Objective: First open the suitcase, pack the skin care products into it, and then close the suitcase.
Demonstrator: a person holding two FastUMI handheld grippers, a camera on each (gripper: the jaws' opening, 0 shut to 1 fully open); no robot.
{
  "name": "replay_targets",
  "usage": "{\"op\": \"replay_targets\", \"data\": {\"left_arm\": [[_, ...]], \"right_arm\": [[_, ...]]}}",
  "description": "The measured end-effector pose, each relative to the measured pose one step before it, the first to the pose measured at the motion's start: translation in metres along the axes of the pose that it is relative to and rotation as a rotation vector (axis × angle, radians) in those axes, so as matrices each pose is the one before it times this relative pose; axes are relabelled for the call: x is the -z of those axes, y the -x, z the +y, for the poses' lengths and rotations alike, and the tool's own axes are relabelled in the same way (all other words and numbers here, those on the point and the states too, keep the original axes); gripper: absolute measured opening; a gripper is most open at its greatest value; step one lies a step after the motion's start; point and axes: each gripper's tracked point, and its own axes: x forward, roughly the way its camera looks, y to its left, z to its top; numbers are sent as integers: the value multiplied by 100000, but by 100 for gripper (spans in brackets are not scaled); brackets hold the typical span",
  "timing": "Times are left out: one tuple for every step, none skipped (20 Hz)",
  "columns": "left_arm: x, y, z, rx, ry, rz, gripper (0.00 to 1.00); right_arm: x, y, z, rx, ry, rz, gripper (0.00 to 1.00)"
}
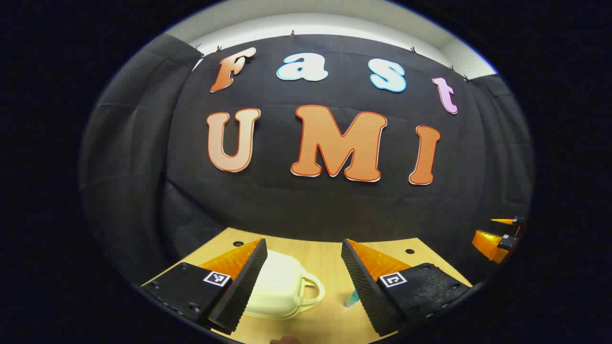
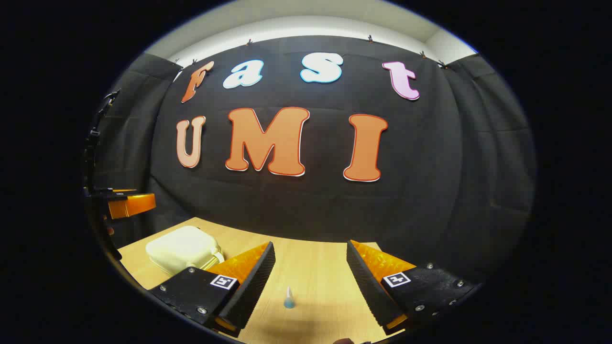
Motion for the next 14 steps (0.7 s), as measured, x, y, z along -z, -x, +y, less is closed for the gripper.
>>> {"op": "replay_targets", "data": {"left_arm": [[-99, 202, -372, -149, 2541, 214, 97], [-44, 91, -213, -1290, 1468, -228, 97], [-391, 157, 94, -2568, 83, -587, 97], [-252, 145, 139, -2563, -785, -945, 97], [-585, 202, 87, -1161, 87, -1885, 97], [-350, 307, -330, 645, 1799, -2228, 97], [-555, 161, -193, 1208, 1994, -1619, 97], [-230, -79, 68, 222, 1064, -1527, 97], [-217, -127, 630, -853, 548, -874, 97], [115, -309, 808, -480, 358, 113, 97], [-169, -448, 632, 726, 528, 208, 97], [-75, -668, 82, 2699, 216, 386, 96], [58, -425, -22, 3118, -1124, 524, 97], [-161, -730, 556, 2611, -2145, 52, 95]], "right_arm": [[256, -342, 137, -3136, -1066, 338, 95], [134, -404, 211, -2961, 71, 269, 95], [81, -640, 14, -2119, 627, -139, 95], [-89, -549, 155, -1740, 427, -554, 96], [-136, -385, 214, -1631, -292, -228, 95], [1, -237, 243, -1544, -993, -5, 95], [195, -226, 252, -1282, -985, 427, 95], [22, -336, 431, -878, -490, 695, 95], [-57, -341, 294, -231, -157, 849, 95], [66, -354, 235, 343, 167, 787, 95], [105, -218, 249, 727, 213, 698, 96], [87, -235, 229, 1737, 64, 510, 95], [56, -111, 290, 2133, -483, 259, 95], [107, -215, 589, 1857, -762, -59, 95]]}}
